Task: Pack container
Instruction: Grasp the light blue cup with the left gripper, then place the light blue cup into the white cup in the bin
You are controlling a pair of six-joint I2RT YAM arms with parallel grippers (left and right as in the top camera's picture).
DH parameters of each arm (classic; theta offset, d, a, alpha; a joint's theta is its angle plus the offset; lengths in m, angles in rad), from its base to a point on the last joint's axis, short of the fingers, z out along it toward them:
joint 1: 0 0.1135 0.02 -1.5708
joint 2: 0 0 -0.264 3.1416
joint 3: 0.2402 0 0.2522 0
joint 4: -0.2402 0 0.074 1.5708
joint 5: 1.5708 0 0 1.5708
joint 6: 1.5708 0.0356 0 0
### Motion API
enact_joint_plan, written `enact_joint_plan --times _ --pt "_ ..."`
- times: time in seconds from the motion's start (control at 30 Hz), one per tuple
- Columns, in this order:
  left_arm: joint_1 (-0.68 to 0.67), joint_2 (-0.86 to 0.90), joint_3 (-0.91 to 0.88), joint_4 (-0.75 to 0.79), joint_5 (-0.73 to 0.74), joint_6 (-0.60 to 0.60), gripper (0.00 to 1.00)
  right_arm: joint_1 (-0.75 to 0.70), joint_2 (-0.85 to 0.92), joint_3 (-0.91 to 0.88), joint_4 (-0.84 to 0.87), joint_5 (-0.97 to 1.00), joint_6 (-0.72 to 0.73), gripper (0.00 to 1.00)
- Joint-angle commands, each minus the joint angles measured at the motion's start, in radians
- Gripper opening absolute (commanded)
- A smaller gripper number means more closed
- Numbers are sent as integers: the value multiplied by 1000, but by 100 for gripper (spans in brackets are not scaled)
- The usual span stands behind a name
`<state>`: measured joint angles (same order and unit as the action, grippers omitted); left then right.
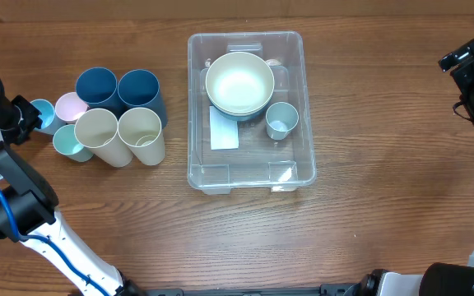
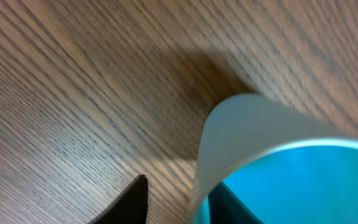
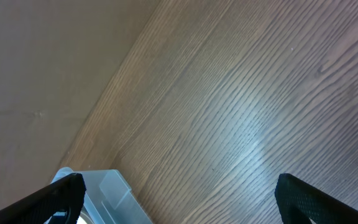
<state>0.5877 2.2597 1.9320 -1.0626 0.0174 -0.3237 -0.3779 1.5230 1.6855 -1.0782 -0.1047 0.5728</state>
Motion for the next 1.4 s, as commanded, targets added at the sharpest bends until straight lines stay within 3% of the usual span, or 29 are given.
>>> enact_joint_plan --times 0.0,0.23,0.5,0.6,0.73,0.87,0.97,1.03,1.17,1.37 --pt "-5 11 -2 13 -11 -14 4 1 -17 3 2 -2 4 100" --pt "21 -29 45 -44 -29 -18 4 1 -17 3 2 -2 4 100" --pt "-44 -367 340 -233 42 12 4 1 -17 3 2 -2 4 100" --pt "-225 -530 348 -242 121 129 4 1 -17 3 2 -2 4 100" --pt "-551 -594 348 -252 155 327 4 1 -17 3 2 -2 4 100" --pt "-919 -527 301 -256 85 396 4 1 -17 3 2 -2 4 100" --pt "-1052 -418 261 -219 53 439 4 1 -17 3 2 -2 4 100" --pt "-1154 -253 257 -151 55 475 4 1 -17 3 2 -2 4 100" --pt "-1228 -141 257 -87 53 530 4 1 -17 3 2 -2 4 100" --pt "-1234 -71 257 -83 27 526 4 1 -17 3 2 -2 4 100"
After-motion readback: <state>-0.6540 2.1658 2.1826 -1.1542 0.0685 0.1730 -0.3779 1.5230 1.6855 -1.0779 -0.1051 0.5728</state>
